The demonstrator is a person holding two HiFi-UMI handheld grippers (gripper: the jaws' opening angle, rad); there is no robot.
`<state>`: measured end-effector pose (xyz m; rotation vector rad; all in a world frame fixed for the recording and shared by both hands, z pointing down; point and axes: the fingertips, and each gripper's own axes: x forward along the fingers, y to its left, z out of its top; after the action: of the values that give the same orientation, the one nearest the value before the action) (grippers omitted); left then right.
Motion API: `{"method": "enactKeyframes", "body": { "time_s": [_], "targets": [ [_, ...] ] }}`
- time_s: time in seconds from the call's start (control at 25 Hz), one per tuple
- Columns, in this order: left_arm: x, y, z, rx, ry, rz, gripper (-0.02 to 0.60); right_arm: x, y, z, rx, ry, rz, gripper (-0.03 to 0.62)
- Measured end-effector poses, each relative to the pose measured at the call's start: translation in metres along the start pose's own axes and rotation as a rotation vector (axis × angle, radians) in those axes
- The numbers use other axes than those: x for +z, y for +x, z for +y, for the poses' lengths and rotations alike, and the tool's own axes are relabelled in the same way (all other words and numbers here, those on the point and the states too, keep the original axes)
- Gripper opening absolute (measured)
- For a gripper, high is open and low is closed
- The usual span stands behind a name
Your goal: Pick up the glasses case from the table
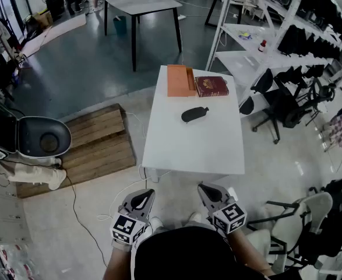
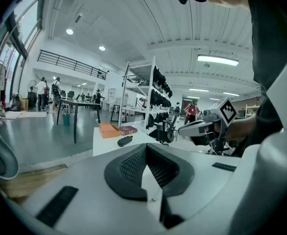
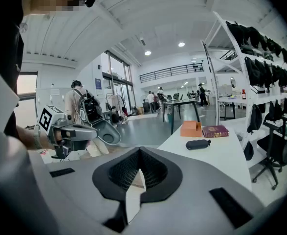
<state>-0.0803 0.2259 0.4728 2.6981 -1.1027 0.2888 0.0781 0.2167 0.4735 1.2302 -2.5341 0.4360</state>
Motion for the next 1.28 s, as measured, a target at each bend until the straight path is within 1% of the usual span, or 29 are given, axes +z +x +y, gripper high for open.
{"method": "enactKeyframes", "body": {
  "time_s": [0.12,0.28,0.44,0.56,0.68,0.8,0.92,1.08,1.16,1.28],
  "targets": [
    [-0.007,-0.008,0.014,0.017,-0.009,0.006,0.018,-0.002,0.009,0.01,-0.011,-0.008,0.006,0.026],
    [-0.011,-0.021,0.037,0.039,-0.031,-0.017,0.018,-0.004,0.021,0.023,-0.021,-0.023,0.019,0.026],
    [-0.015,-0.031,0.054,0.03,-0.025,-0.016,0.018,-0.005,0.033,0.03,-0.058,-0.019,0.04,0.026],
    [-0.022,-0.038,0.065,0.022,-0.038,-0.005,0.018,-0.005,0.042,0.032,-0.088,-0.005,0.048,0.026],
    [-0.029,-0.036,0.078,0.033,-0.051,0.012,0.018,-0.006,0.052,0.029,-0.092,0.007,0.054,0.026],
    [-0.035,-0.025,0.093,0.065,-0.073,0.03,0.018,-0.01,0.067,0.019,-0.072,0.017,0.07,0.026],
    [-0.035,-0.007,0.108,0.084,-0.088,0.041,0.018,-0.006,0.087,0.003,-0.044,0.02,0.067,0.027],
    [-0.023,0.027,0.131,0.122,-0.08,0.068,0.018,0.015,0.121,-0.029,0.016,0.023,0.057,0.026],
    [-0.015,0.046,0.143,0.146,-0.09,0.08,0.018,0.025,0.137,-0.049,0.045,0.026,0.057,0.027],
    [-0.002,0.077,0.155,0.162,-0.087,0.093,0.018,0.038,0.157,-0.084,0.073,0.026,0.062,0.028]
  ]
}}
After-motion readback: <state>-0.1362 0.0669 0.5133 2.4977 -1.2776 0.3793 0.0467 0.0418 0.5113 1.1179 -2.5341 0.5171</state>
